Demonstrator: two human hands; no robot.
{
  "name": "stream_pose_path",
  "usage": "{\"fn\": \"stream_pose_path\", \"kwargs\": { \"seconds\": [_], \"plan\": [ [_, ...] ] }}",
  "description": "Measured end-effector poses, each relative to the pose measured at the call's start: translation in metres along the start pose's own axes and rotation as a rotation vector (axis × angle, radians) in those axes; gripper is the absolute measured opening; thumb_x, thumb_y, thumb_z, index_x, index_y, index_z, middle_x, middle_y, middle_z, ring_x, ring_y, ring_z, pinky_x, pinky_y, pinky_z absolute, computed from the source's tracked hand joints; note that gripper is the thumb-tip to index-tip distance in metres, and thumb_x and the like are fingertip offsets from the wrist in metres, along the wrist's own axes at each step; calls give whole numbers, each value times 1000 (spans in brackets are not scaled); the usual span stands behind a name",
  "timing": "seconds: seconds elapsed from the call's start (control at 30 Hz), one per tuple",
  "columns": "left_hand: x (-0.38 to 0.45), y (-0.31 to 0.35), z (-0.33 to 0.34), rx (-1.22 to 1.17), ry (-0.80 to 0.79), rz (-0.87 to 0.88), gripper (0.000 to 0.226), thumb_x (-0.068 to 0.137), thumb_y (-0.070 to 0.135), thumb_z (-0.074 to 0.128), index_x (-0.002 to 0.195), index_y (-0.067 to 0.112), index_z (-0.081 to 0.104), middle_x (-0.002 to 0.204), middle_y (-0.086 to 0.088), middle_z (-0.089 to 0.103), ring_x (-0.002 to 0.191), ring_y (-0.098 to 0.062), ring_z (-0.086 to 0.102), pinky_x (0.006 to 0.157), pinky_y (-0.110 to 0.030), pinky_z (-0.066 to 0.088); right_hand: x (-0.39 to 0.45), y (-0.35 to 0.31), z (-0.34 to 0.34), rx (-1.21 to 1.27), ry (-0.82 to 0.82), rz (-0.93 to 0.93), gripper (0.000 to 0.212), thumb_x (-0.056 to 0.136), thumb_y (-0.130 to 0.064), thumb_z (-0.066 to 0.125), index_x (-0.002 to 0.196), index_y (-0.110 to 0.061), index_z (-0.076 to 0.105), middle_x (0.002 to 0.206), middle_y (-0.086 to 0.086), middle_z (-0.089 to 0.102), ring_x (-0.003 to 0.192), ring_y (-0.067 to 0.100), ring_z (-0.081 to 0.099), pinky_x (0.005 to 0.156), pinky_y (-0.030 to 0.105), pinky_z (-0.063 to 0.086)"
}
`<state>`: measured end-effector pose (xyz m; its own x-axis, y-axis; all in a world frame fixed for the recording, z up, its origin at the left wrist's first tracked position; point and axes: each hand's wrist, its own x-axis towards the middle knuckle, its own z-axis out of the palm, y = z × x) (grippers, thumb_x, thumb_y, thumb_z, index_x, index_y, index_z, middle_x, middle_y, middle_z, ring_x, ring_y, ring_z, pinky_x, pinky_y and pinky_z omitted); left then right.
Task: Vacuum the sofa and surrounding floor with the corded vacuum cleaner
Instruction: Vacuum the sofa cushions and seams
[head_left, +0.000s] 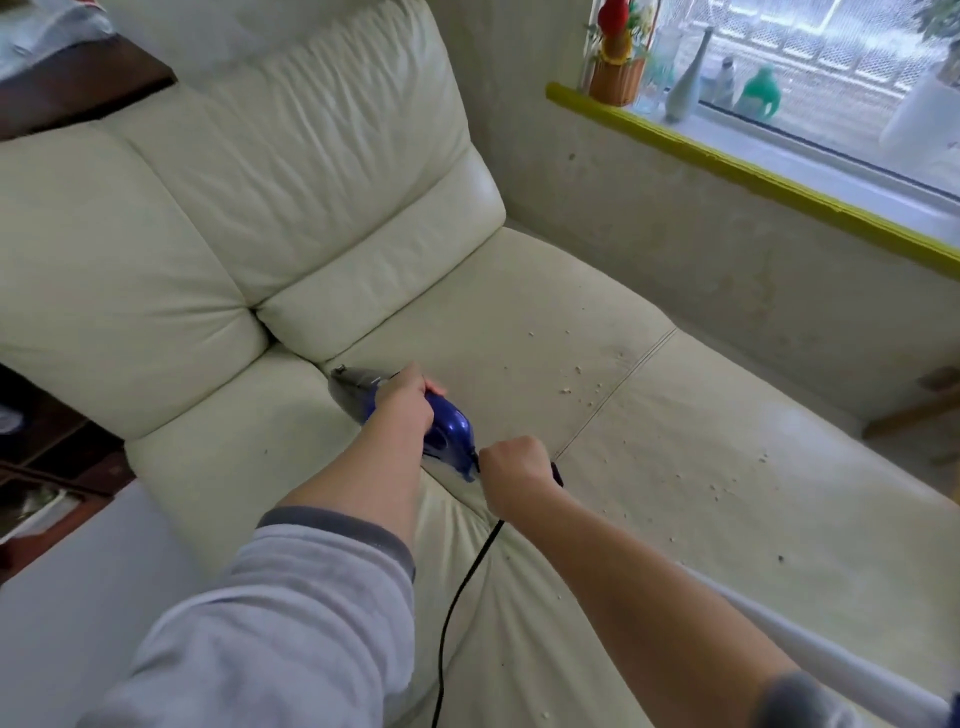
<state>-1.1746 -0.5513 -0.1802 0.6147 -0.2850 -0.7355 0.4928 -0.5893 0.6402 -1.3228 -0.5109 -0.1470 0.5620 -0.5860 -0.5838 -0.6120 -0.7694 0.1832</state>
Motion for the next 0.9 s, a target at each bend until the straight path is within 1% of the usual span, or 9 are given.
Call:
{"fn": "stream_pose_path", "kwargs": {
  "seconds": [0.1, 0.2, 0.3, 0.33, 0.4, 0.57, 0.7, 0.8, 0.9],
  "plan": [
    [18, 15, -2, -77, 7, -55, 58, 72, -3, 38, 16, 9, 38, 33, -1, 48, 58, -22, 49, 81, -22, 43, 32, -2, -10, -28, 5, 13, 23, 87, -4, 51, 104, -13, 63, 80, -1, 63, 74, 23, 69, 70, 27, 55],
    [11, 18, -3, -120, -92, -63, 58, 77, -2, 44, 20, 11, 51, 68, -2, 65, 90, -30, 60, 89, -31, 48, 42, 12, -11, -25, -7, 43, 22, 86, -5, 51, 103, -14, 63, 91, -1, 67, 80, 24, 69, 75, 31, 57],
    [11, 19, 11, -192, -145, -74, 52, 84, -7, 41, 44, 8, 69, 91, -1, 63, 108, -26, 60, 86, -25, 45, 42, 22, -2, 0, 4, 71, 21, 89, -8, 50, 105, -14, 62, 95, -1, 67, 85, 24, 69, 70, 25, 51],
    [12, 17, 16, -154, -133, -64, 46, 84, -7, 40, 53, 5, 72, 91, -1, 63, 105, -25, 60, 80, -24, 43, 42, 22, 1, 21, -6, 70, 21, 89, -8, 49, 105, -15, 62, 96, -1, 67, 85, 24, 69, 69, 25, 51],
    [10, 10, 20, -72, -103, -57, 49, 77, -2, 40, 37, 8, 64, 77, -2, 66, 89, -25, 59, 74, -26, 44, 37, 20, 13, 51, -30, 68, 22, 89, -8, 49, 105, -15, 62, 96, 0, 67, 85, 25, 69, 69, 27, 50],
    [19, -2, 15, -46, 3, -37, 55, 73, 3, 36, 20, 10, 50, 43, 1, 60, 79, -23, 56, 84, -28, 50, 28, 13, 15, 37, 19, 40, 20, 92, -10, 48, 106, -14, 62, 98, 0, 66, 88, 23, 67, 64, 26, 44],
    [12, -7, 9, -35, -14, -26, 34, 50, 3, 33, 22, 10, 50, 69, -2, 64, 79, -23, 55, 82, -28, 52, 13, 10, 12, -3, 29, 51, 23, 88, -7, 49, 104, -12, 65, 92, 0, 68, 82, 24, 69, 69, 26, 54],
    [-6, -10, 9, 25, -59, 14, 58, 75, -1, 37, 21, 15, 51, 67, -4, 60, 74, -21, 56, 70, -22, 46, -3, 12, 15, -3, 31, 39, 23, 89, -7, 48, 106, -12, 63, 93, 2, 68, 82, 24, 69, 71, 28, 54],
    [-30, -16, 7, 4, -51, -26, 36, 62, 1, 39, 33, 12, 58, 63, -2, 65, 76, -21, 59, 76, -24, 42, -22, 18, 19, 3, 42, 30, 23, 91, -8, 48, 108, -11, 62, 95, 2, 67, 84, 24, 68, 72, 29, 54]
  ]
}}
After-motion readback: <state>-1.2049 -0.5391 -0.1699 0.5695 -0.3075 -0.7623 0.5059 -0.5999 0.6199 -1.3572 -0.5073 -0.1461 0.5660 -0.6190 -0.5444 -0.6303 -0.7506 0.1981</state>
